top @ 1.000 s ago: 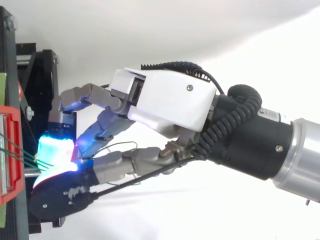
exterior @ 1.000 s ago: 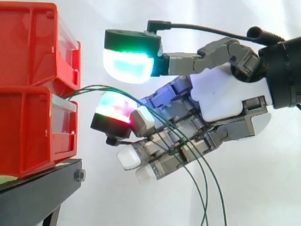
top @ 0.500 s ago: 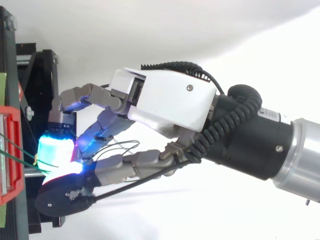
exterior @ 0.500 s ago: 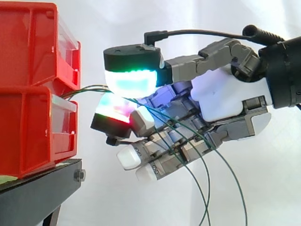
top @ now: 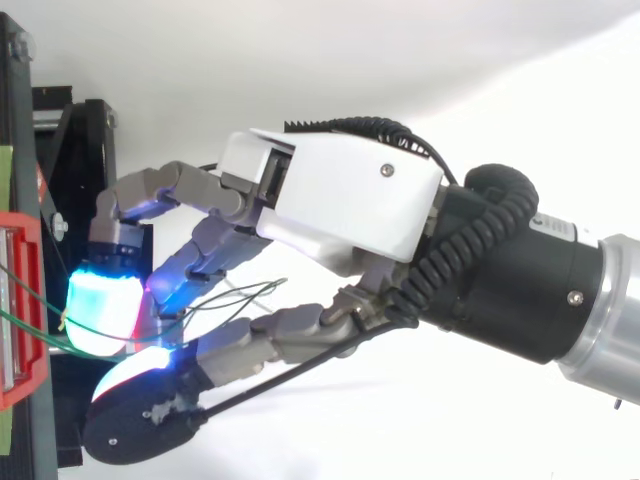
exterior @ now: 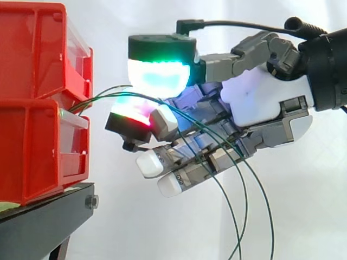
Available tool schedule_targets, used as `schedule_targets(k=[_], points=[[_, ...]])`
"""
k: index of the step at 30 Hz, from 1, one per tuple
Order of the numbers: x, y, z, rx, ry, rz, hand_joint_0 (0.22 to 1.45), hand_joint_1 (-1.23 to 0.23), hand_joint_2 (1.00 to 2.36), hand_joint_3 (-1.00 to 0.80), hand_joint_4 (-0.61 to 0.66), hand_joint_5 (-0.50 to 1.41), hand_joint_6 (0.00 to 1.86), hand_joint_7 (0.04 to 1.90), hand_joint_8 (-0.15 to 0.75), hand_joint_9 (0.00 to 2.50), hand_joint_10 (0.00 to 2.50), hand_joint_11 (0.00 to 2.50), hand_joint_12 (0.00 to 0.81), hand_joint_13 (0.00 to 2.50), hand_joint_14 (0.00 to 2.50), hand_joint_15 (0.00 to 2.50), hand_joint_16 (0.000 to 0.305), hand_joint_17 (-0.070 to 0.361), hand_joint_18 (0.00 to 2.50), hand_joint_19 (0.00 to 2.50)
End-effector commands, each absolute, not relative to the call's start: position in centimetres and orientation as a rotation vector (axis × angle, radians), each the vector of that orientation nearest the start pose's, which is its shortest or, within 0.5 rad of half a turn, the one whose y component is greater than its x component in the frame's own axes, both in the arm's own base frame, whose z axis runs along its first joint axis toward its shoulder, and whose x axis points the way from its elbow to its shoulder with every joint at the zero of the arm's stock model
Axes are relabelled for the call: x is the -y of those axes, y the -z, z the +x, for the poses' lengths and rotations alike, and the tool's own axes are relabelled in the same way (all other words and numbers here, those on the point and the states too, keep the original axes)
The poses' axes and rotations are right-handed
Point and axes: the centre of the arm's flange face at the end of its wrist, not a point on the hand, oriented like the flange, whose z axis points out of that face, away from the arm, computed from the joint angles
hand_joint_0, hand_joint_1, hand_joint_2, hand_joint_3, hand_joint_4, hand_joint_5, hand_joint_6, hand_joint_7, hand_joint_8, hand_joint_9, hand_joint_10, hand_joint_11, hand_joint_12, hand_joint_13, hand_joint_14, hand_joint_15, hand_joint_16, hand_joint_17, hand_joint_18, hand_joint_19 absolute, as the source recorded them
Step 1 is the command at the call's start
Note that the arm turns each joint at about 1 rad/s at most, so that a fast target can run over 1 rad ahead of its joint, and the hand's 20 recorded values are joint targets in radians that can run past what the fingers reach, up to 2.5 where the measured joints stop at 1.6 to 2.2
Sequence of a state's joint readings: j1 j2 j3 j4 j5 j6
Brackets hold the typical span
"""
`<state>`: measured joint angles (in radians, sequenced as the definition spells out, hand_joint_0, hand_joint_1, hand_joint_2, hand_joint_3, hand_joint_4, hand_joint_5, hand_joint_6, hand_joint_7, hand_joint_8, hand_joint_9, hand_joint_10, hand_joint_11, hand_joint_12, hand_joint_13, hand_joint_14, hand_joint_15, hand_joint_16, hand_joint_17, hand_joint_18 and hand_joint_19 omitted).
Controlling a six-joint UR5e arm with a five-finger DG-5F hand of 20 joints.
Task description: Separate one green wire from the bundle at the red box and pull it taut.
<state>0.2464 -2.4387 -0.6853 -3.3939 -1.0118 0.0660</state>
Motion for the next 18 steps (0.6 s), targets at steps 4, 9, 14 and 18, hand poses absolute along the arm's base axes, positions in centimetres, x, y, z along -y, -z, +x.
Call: schedule_targets(k=[4,9,14,18], points=[[-0.6,-33.2,79.5,-1.131,-0.834,1.476,0.54,-0.83,1.00,-0.50,0.23,-0.18,0.77,1.20,0.356,0.86,0.01,0.95,0.433,0.79,0.01,0.36,0.051,0.116,0.71,0.43],[-0.2,-33.9,79.3,-1.126,-0.835,1.475,0.55,-0.68,1.00,-0.50,0.20,-0.16,0.71,1.28,0.355,0.90,0.02,0.93,0.444,0.81,0.01,0.36,0.051,0.116,0.72,0.45],[-0.1,-34.2,79.1,-1.131,-0.830,1.477,0.62,-0.70,1.00,-0.45,0.20,-0.15,0.72,1.31,0.347,0.93,0.02,0.94,0.437,0.82,0.01,0.36,0.050,0.112,0.73,0.46],[-0.1,-34.3,79.0,-1.132,-0.829,1.477,0.62,-0.73,1.02,-0.30,0.21,-0.17,0.78,1.30,0.351,0.94,0.02,0.94,0.437,0.83,0.01,0.36,0.049,0.111,0.73,0.45]])
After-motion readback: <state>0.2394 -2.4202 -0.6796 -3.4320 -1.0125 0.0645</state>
